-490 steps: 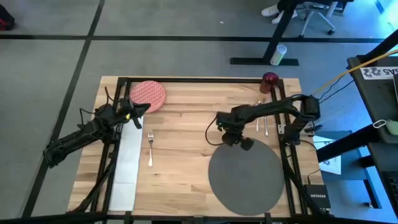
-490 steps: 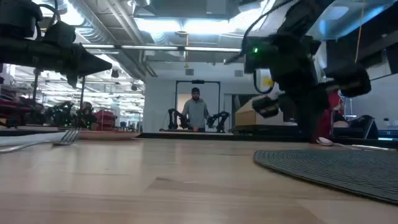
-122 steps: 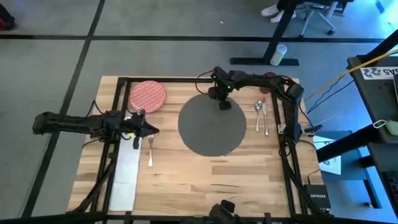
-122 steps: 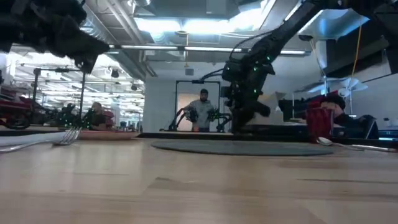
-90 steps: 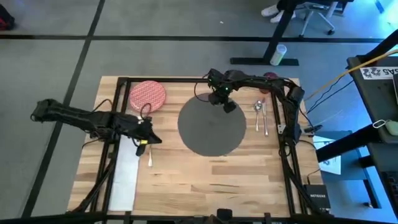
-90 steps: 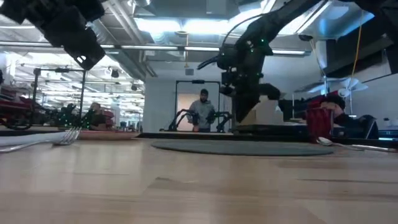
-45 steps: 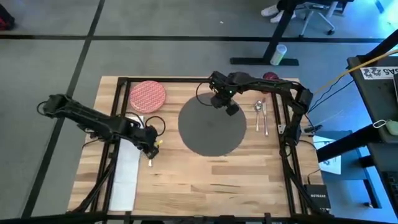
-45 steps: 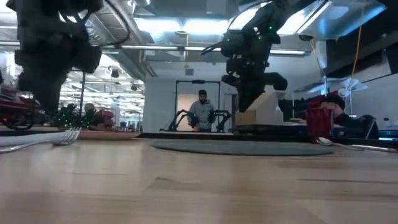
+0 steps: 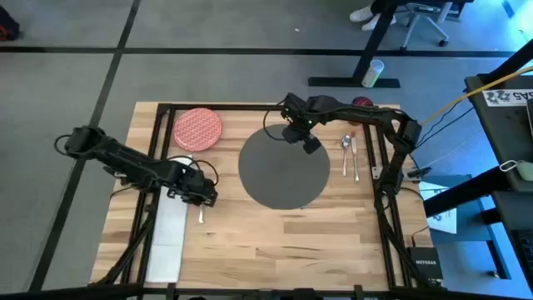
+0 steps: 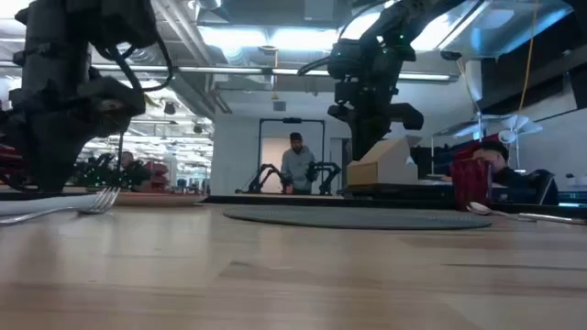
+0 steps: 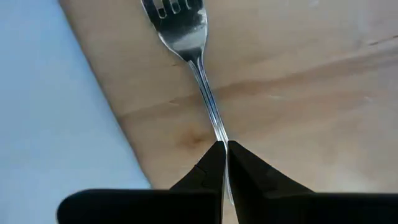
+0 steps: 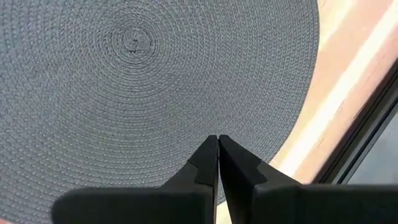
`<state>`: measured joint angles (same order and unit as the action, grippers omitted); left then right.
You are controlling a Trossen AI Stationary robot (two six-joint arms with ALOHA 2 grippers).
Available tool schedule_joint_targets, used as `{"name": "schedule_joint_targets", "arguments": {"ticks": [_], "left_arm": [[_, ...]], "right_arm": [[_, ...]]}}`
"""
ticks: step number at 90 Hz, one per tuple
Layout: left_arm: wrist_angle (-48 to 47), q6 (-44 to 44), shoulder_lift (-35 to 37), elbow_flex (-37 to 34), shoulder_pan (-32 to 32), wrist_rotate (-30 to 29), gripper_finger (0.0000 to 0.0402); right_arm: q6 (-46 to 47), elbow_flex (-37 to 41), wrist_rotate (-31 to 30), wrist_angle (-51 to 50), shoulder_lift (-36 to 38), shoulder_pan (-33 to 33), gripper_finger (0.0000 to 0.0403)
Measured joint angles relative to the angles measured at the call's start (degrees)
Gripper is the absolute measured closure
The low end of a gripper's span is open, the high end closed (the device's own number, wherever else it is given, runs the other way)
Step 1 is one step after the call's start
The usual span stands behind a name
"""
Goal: Set table place
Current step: Move the silver fork to the left side of the gray placemat
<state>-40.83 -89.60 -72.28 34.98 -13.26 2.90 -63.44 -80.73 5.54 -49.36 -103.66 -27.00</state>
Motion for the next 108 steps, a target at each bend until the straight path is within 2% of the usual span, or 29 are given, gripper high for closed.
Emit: {"name": "schedule_joint_targets", "arguments": {"ticks": [13, 42, 59, 72, 88, 98, 108], "left_arm": [[-0.5, 0.0, -1.0, 0.0, 0.9, -0.2, 0.0394], [-0.3, 0.5, -1.4, 0.0, 3.0, -0.4, 0.0318], [2.1, -1.5, -1.3, -2.9, 3.3, -1.0, 0.0299], [6.1, -2.3, -1.1, -5.2, 3.3, -0.9, 0.0298], [6.7, -1.5, -1.2, -5.4, 3.6, -0.8, 0.0303], [6.9, -1.0, -1.2, -5.4, 3.6, -0.8, 0.0327], [7.1, 0.6, -1.2, -5.5, 3.6, -1.0, 0.0369]], "right_arm": [[0.0, 0.0, 0.5, 0.3, 0.0, 0.0, 0.0403], [-0.1, 0.0, 3.0, 1.3, 0.0, 0.0, 0.0403], [-0.1, 0.0, 3.0, 1.4, 0.0, 0.0, 0.0403], [-0.1, 0.0, 3.0, 1.4, 0.0, 0.0, 0.0403], [-0.1, 0.0, 3.0, 1.6, 0.0, 0.0, 0.0403], [0.0, 0.0, 3.0, 1.8, 0.0, 0.0, 0.0403], [0.0, 0.0, 3.0, 1.9, 0.0, 0.0, 0.0403]]}}
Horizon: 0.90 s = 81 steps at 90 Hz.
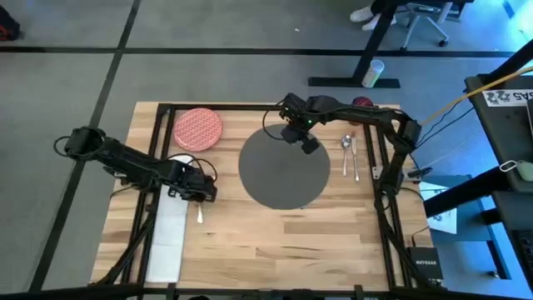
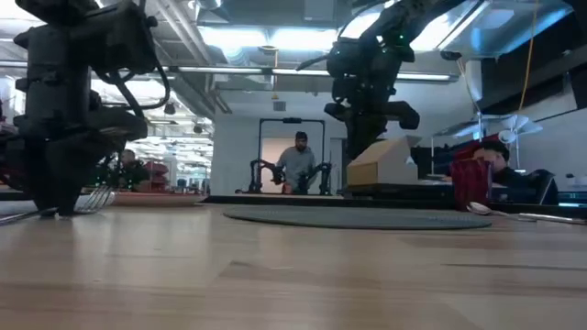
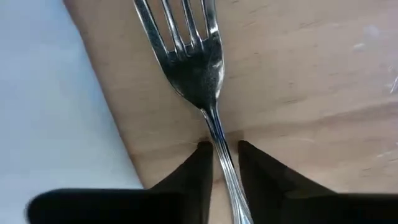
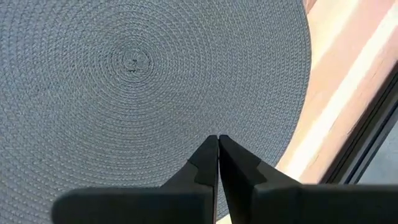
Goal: Set table place
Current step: Move the silver fork to the left side of the gray placemat
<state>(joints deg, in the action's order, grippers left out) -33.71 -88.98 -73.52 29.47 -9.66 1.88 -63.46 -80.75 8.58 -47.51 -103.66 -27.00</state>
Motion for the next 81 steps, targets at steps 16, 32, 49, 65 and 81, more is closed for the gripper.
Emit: {"name": "schedule_joint_targets", "arguments": {"ticks": [16, 32, 49, 65, 81], "left_arm": [[1.0, 1.9, 0.0, 0.0, 0.2, -0.6, 0.0396], [3.0, 5.7, 0.0, 0.4, 3.6, -0.2, 0.0399], [6.6, 11.1, -0.1, 1.2, 10.9, -1.9, 0.0401], [13.9, 17.1, -0.1, 1.2, 19.2, -1.6, 0.0400], [17.8, 23.8, -0.1, 1.2, 27.7, -1.2, 0.0400]], "right_arm": [[0.0, 0.0, 0.0, 0.0, 0.0, 0.0, 0.0403], [0.0, 0.0, 0.0, 0.0, 0.0, 0.0, 0.0403], [0.0, 0.0, 0.0, 0.0, 0.0, 0.0, 0.0403], [0.0, 0.0, 0.0, 0.0, 0.0, 0.0, 0.0403], [0.0, 0.0, 0.0, 0.0, 0.0, 0.0, 0.0403]]}}
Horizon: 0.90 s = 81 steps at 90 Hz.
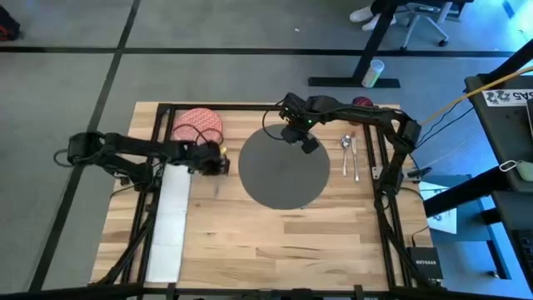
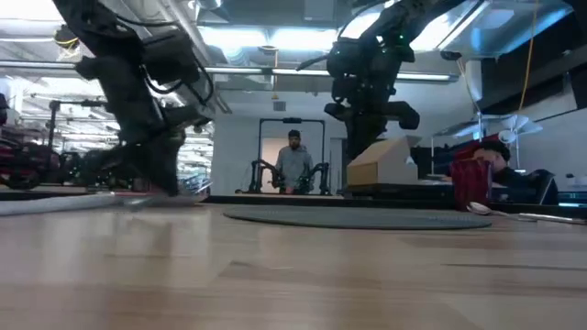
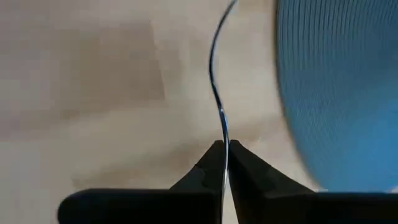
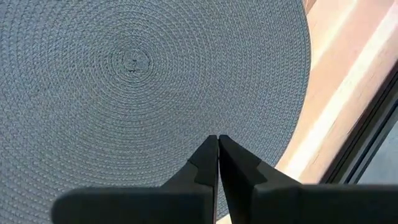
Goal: Set table place
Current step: Move the silver fork to the left side of the gray placemat
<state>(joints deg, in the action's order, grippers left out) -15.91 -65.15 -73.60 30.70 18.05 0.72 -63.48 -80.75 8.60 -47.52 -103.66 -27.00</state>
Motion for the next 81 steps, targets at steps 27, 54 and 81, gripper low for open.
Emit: {"name": "schedule_joint_targets", "arguments": {"ticks": [27, 54, 81], "left_arm": [[6.0, 9.8, -2.2, 0.0, 9.3, 7.1, 0.0401], [15.7, 14.5, -12.4, 1.4, 12.9, 12.1, 0.0401], [14.8, 20.0, -18.5, 7.5, 15.1, 12.2, 0.0401]], "right_arm": [[-0.2, 0.0, 0.0, 0.9, 0.0, 0.0, 0.0403], [-0.3, 0.0, 0.0, 1.1, 0.0, 0.0, 0.0403], [-0.3, 0.0, 0.0, 1.1, 0.0, 0.0, 0.0403]]}}
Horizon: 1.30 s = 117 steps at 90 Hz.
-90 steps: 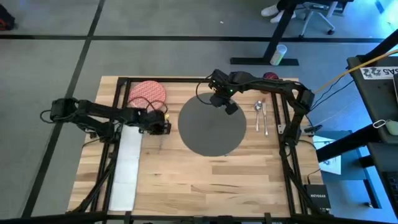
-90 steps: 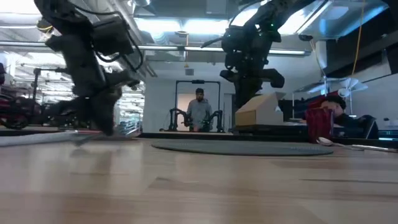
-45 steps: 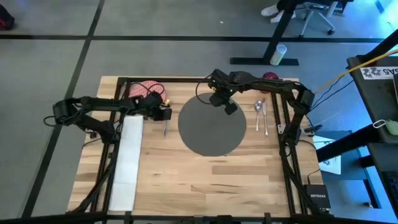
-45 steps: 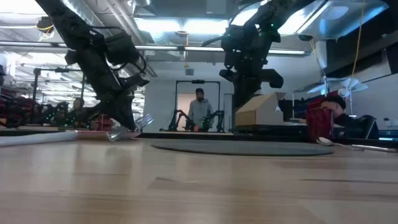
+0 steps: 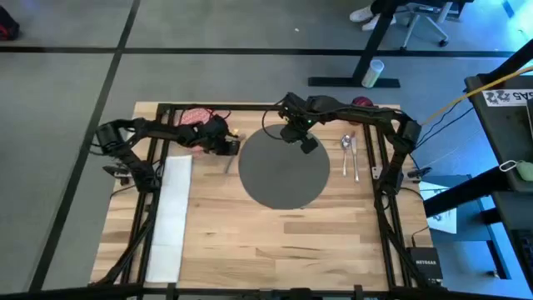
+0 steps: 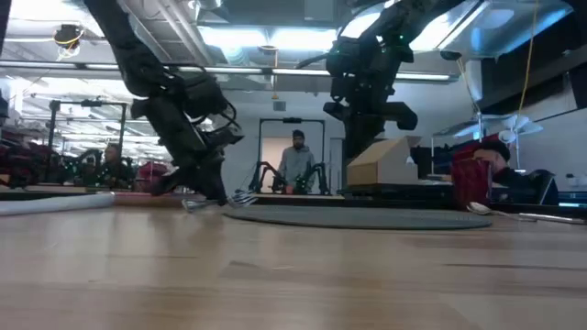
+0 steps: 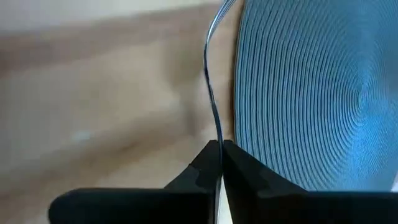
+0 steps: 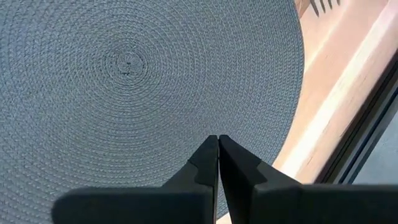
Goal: Set table place
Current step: Move the silver fork to the left side of the gray placemat
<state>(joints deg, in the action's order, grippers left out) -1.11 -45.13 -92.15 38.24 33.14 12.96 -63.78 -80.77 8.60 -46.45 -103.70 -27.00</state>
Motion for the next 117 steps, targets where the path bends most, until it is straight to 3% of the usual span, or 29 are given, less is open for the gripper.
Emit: {"name": "schedule_joint_targets", "arguments": {"ticks": [39, 66, 77, 98, 117], "left_arm": [[0.0, 7.0, 0.0, 0.7, 1.1, -0.1, 0.0397], [0.1, 10.0, 0.0, 0.7, 0.9, -0.6, 0.0334], [-0.2, 16.0, 0.0, 0.7, 0.9, -1.1, 0.0320], [-14.9, 21.1, 3.5, 7.3, -1.4, -2.8, 0.0392], [-35.1, 26.4, 8.4, 16.3, -10.4, -13.4, 0.0401]], "right_arm": [[0.0, 0.0, 0.0, 0.0, 0.0, 0.0, 0.0403], [0.1, 0.0, 0.0, -0.1, 0.0, 0.0, 0.0403], [0.1, 0.0, 0.0, -0.1, 0.0, 0.0, 0.0403], [0.1, 0.0, 0.0, -0.1, 0.0, 0.0, 0.0403], [-2.0, 0.0, 0.0, -0.1, 0.0, 0.0, 0.0403]]}}
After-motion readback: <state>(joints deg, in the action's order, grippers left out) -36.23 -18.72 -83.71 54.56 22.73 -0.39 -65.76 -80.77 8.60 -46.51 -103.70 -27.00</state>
